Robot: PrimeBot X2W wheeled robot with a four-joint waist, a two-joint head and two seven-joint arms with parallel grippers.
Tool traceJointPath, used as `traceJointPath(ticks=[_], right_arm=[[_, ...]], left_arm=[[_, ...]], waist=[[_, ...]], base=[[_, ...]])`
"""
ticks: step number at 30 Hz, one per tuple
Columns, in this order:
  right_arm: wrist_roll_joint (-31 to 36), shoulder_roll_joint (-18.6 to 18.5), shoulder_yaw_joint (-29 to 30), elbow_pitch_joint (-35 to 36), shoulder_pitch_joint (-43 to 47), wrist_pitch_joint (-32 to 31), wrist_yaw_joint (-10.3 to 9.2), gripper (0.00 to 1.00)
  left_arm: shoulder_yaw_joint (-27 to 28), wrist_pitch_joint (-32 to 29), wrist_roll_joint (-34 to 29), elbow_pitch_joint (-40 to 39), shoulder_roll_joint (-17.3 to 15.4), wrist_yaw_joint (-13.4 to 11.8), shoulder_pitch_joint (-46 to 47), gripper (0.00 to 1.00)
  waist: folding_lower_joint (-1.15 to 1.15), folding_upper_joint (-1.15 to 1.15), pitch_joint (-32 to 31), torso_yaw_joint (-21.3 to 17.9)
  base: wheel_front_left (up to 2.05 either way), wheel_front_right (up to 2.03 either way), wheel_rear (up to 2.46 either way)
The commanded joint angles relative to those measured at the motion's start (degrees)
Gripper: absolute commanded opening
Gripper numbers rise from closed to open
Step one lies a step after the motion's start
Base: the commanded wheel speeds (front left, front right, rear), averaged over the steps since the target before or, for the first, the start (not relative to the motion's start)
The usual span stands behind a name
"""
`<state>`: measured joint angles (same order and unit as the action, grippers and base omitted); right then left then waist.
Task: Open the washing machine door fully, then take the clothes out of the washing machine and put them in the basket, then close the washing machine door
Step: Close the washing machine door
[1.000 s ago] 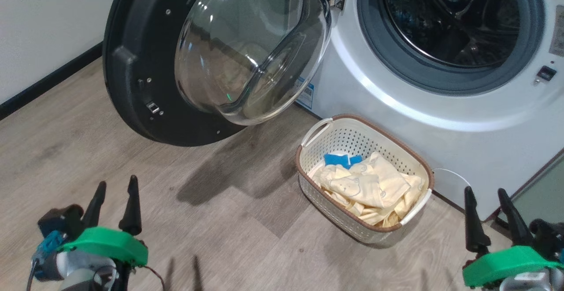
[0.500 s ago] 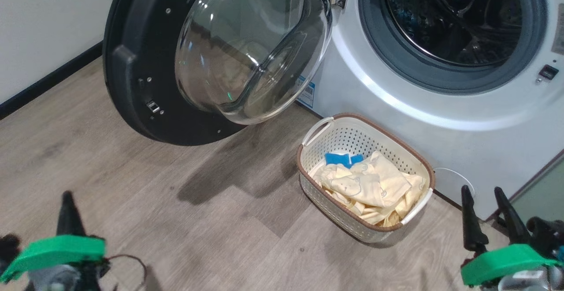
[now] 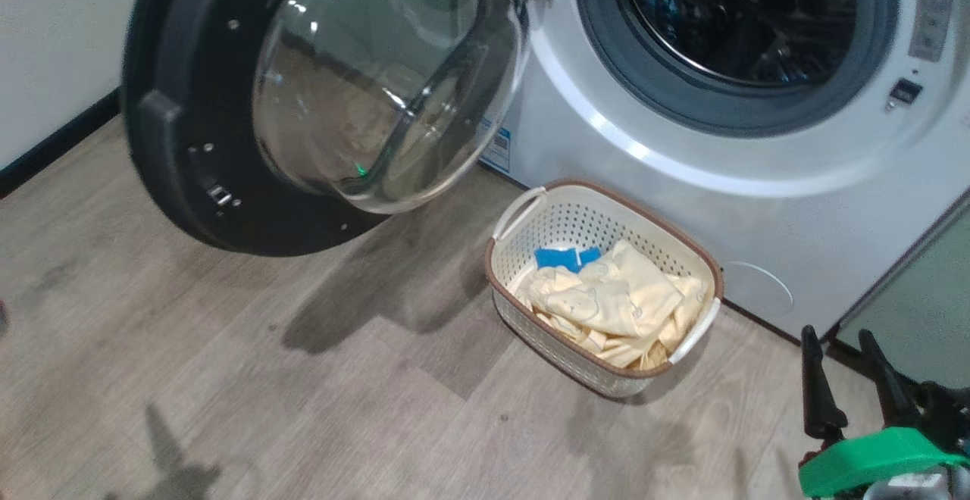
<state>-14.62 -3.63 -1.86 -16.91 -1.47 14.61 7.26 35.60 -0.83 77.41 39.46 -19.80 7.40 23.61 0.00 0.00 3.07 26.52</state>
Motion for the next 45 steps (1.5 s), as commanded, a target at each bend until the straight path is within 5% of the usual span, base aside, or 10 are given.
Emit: traceJointPath(ticks=[1, 9, 24, 45], right_arm=[[0.3, -1.5, -1.1, 1.9, -2.2, 0.4, 0.23, 1.00], [0.4, -2.9, -1.3, 2.1, -3.5, 0.4, 0.23, 1.00], [0.8, -5.2, -1.8, 2.5, -5.8, 0.4, 0.23, 1.00], [1.1, -6.5, -2.0, 2.5, -7.1, 0.4, 0.23, 1.00]], left_arm=[[1.8, -1.8, 1.4, 0.4, -5.3, 0.1, 4.9, 0.00], [0.5, -8.4, 4.2, 9.7, -12.0, 0.1, 15.0, 0.00], [-5.5, -21.1, 3.9, 19.2, -18.9, -1.1, 30.0, 0.00], [-16.3, -32.8, -1.3, 22.1, -16.0, -2.4, 39.6, 0.00]], waist=[[0.00, 0.00, 1.2, -1.2], [0.00, 0.00, 3.4, -3.1], [0.00, 0.00, 7.9, -5.4], [0.00, 0.00, 9.7, -6.2]], base=[[0.00, 0.00, 0.00], [0.00, 0.00, 0.00], [0.00, 0.00, 0.00], [0.00, 0.00, 0.00]])
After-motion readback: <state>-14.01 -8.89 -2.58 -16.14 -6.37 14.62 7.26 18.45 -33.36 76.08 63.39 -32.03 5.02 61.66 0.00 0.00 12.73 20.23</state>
